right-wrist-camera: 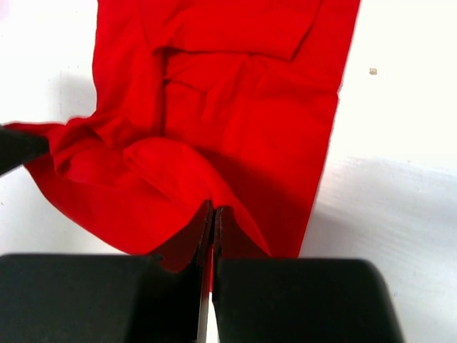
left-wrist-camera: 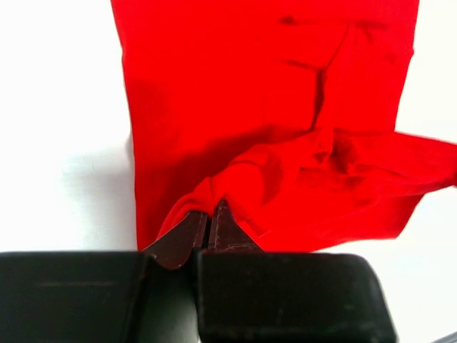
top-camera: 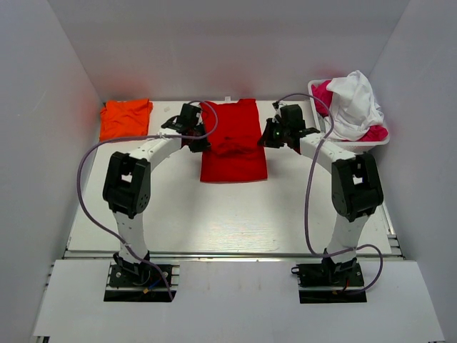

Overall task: Fold and stack the t-shirts
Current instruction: Fold the folded rectangular tshirt in 1/3 of the way

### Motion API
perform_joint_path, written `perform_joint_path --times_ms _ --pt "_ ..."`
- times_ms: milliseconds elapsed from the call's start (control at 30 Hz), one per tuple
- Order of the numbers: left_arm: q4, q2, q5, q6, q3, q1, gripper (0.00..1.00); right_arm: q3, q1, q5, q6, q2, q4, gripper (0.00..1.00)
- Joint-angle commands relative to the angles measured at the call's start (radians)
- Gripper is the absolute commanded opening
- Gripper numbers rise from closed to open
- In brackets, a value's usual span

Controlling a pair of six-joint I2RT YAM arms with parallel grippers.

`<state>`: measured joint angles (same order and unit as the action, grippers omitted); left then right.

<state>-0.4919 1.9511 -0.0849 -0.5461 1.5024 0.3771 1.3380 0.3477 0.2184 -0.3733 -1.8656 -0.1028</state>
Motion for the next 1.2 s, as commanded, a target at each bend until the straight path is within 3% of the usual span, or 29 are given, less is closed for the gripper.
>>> perform_joint_path --times_ms 0,367,400,500,533,667,733,800,833,900,1167 --pt "0.013 0.025 0.011 0.009 0.065 -0.012 0.00 0.058 -0.018 0.061 0.011 -0.027 0.037 0.00" --pt "0.036 0.129 -0.025 0.028 0.154 -0.052 0.00 0.151 -0.052 0.113 -0.010 -0.151 0.074 0.00" --pt "0.036 0.141 -0.026 0.028 0.165 -0.052 0.03 0.156 -0.052 0.118 -0.013 -0.161 0.074 0.00" --pt "0.059 0.209 -0.067 0.028 0.240 -0.061 0.38 0.248 -0.064 0.127 -0.033 -0.228 0.071 0.25" --pt "0.049 0.227 -0.082 0.028 0.266 -0.070 0.56 0.268 -0.075 0.139 -0.070 -0.262 0.068 0.36" --pt "-0.060 0.296 -0.057 -0.023 0.432 -0.122 0.89 0.433 -0.099 0.177 -0.128 -0.345 0.072 0.55" --pt "-0.036 0.281 -0.023 -0.023 0.458 -0.136 1.00 0.467 -0.113 0.162 -0.134 -0.372 0.065 0.59" --pt "-0.036 0.269 -0.012 -0.014 0.502 -0.162 1.00 0.517 -0.122 0.165 -0.118 -0.363 0.026 0.61" --pt "-0.056 0.258 0.002 -0.005 0.518 -0.162 1.00 0.507 -0.122 0.141 -0.098 -0.353 0.015 0.80" --pt "-0.083 0.232 0.002 0.020 0.515 -0.175 1.00 0.463 -0.125 0.136 -0.067 -0.295 0.002 0.90" --pt "-0.001 0.011 -0.165 0.138 0.095 -0.149 1.00 0.011 -0.119 0.176 0.001 -0.029 0.040 0.90"
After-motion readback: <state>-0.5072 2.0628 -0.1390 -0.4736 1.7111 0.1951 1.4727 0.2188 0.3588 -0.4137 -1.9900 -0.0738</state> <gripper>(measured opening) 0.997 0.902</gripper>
